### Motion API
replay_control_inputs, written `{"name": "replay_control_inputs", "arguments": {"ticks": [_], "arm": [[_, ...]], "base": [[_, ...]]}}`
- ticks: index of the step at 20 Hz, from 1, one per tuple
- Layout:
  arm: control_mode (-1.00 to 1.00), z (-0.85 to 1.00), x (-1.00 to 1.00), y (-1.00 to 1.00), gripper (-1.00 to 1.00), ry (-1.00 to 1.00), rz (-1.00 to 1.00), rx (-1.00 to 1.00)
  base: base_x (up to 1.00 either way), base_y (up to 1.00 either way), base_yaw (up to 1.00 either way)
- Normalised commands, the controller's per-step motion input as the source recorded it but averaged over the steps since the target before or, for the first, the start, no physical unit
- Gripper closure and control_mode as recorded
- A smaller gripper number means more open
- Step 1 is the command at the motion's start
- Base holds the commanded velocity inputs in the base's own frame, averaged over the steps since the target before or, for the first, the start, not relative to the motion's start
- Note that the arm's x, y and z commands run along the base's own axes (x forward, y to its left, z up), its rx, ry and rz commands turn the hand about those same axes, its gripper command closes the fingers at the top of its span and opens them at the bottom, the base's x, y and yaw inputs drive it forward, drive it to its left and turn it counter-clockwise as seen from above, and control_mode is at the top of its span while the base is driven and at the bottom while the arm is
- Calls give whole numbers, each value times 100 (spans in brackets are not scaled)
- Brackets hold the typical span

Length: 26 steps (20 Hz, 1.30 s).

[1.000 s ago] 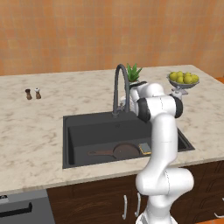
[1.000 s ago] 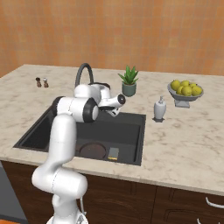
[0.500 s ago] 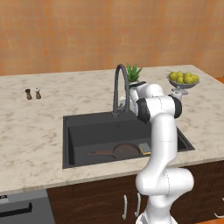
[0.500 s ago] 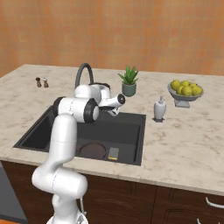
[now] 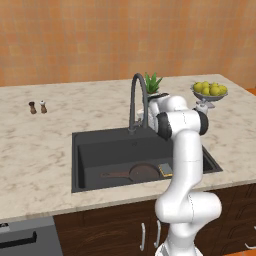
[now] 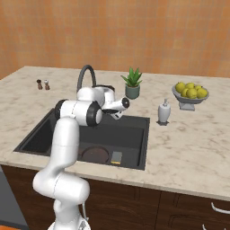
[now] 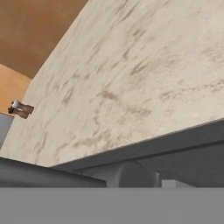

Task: Pick the pan and sponge and place them into the sink. Then turn on the water.

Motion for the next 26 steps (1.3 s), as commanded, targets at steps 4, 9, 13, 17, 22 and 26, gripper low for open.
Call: {"name": "replay_control_inputs", "arguments": {"ticks": [4,9,13,17,22,26], "arm": [[-100,0,1,-1,100,0,-4,25],[-100,0,2,-4,100,0,-10,23],[-100,0,6,-10,100,2,-11,20],[-100,0,5,-15,100,5,-9,19],[-100,0,3,-16,100,7,-7,17],[-100,0,2,-13,100,7,-4,14]], "base": [[0,0,0],[0,0,0],[0,0,0],[0,0,0],[0,0,0],[0,0,0]]}}
